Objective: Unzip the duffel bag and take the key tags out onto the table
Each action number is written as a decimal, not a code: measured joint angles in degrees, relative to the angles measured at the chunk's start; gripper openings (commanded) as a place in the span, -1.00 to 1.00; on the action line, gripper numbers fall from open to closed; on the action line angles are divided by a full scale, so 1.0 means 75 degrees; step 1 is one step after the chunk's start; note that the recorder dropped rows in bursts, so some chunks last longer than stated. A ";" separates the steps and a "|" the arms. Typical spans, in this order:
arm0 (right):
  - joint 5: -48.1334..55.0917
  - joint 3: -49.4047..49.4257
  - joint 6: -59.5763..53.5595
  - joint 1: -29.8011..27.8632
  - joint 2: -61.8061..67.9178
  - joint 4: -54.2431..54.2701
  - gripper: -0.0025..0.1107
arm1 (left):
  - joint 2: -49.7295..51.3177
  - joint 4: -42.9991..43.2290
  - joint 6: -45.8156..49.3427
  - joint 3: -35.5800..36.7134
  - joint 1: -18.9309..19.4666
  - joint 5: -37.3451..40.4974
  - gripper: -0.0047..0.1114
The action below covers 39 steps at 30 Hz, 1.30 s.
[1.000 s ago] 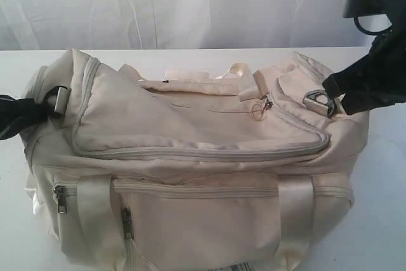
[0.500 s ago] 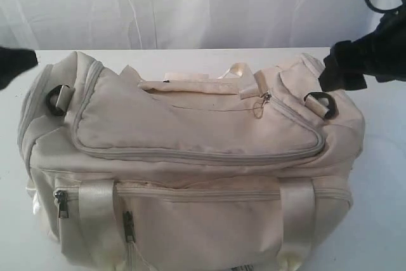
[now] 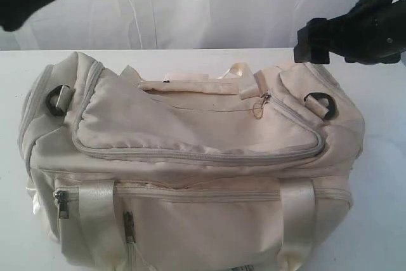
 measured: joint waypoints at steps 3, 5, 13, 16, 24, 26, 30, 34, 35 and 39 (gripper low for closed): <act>-0.0117 0.0000 0.0000 0.0000 0.0217 0.0090 0.39 | 0.0761 -0.0531 0.0483 0.0000 -0.0838 0.0089 0.35; -0.0193 0.0000 0.0000 0.0000 0.0300 0.0103 0.39 | 0.1351 -0.0855 0.0903 -0.0092 -0.1447 0.0122 0.35; -0.0397 0.0000 0.0000 0.0000 0.0607 0.0108 0.39 | 0.3634 -0.1288 0.2615 -0.1651 -0.3329 0.1148 0.35; -0.0397 0.0000 0.0000 0.0000 0.0693 0.0108 0.39 | 0.4372 -0.1323 0.2820 -0.2282 -0.3573 0.1402 0.30; -0.0495 0.0000 0.0000 0.0000 0.0740 0.0405 0.39 | 0.5786 -0.1380 0.2898 -0.3135 -0.3708 0.1064 0.14; -0.0576 0.0000 0.0000 0.0000 0.0754 0.0456 0.39 | 0.5999 -0.1207 0.2962 -0.3255 -0.3824 0.1019 0.14; -0.0604 0.0000 0.0000 0.0000 0.0785 0.0523 0.39 | 0.6328 -0.0720 0.3464 -0.3533 -0.4129 0.1083 0.14; -0.0636 0.0000 0.0000 0.0000 0.0885 0.0620 0.39 | 0.6480 -0.0554 0.4041 -0.3783 -0.4406 0.1458 0.14; -0.0636 0.0000 0.0000 0.0000 0.0898 0.0620 0.39 | 0.6503 -0.0553 0.4191 -0.3823 -0.4447 0.1531 0.14; -0.0636 0.0000 0.0000 0.0000 0.0997 0.0650 0.39 | 0.6636 -0.0535 0.4981 -0.3889 -0.4474 0.1619 0.14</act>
